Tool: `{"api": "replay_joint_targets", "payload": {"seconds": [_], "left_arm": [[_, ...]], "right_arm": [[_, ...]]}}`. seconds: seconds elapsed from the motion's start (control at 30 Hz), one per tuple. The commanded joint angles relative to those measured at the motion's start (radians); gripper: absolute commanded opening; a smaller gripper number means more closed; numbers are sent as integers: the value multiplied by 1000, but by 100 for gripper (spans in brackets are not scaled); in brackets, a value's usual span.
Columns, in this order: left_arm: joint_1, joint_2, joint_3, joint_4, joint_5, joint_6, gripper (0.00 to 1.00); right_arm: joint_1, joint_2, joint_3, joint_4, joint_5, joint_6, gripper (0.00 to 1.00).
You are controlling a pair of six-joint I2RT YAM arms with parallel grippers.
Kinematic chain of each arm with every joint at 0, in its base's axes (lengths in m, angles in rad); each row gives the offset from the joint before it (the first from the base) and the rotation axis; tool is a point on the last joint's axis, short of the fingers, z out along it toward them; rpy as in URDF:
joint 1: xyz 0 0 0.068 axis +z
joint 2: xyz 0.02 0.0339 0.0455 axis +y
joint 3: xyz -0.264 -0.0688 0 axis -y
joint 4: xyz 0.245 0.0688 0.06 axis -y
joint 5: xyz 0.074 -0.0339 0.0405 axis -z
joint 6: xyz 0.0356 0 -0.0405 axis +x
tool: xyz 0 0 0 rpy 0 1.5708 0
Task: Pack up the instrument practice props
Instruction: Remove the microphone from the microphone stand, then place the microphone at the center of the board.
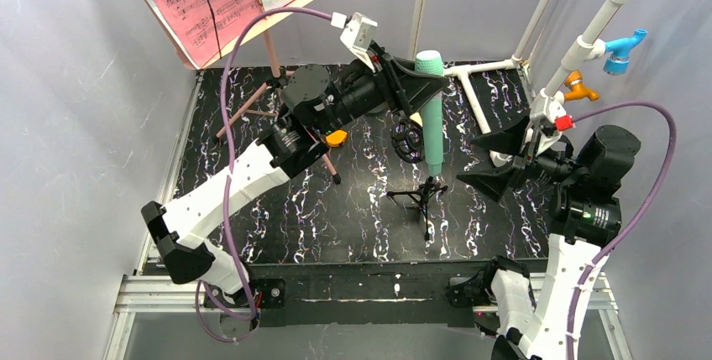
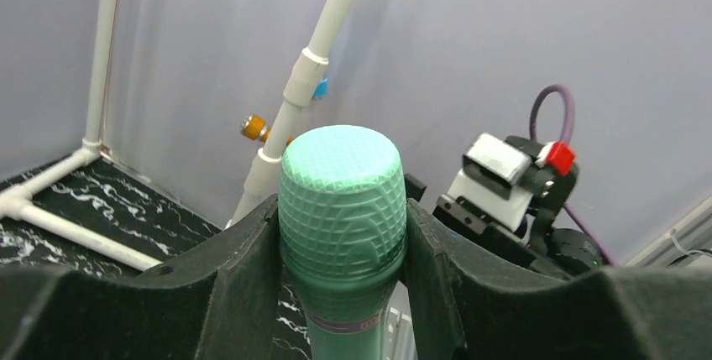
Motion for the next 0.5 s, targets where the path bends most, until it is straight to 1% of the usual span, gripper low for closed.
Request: {"api": "replay_joint_targets", "payload": {"seconds": [0.0, 0.07, 0.23, 0.47], "left_arm": [[-5, 18, -8, 65, -35, -79, 0], [-9, 32, -9, 73, -34, -107, 0], [-38, 68, -8, 101, -38, -124, 0], [-91, 120, -13, 161, -88, -121, 0]], "right_arm": [[-3, 18, 73, 94, -86, 276, 98], [-3, 30, 83, 92, -78, 317, 98], [-3, 67, 89, 94, -38, 412, 98], [-3, 103, 67, 88, -53, 471, 96]]}}
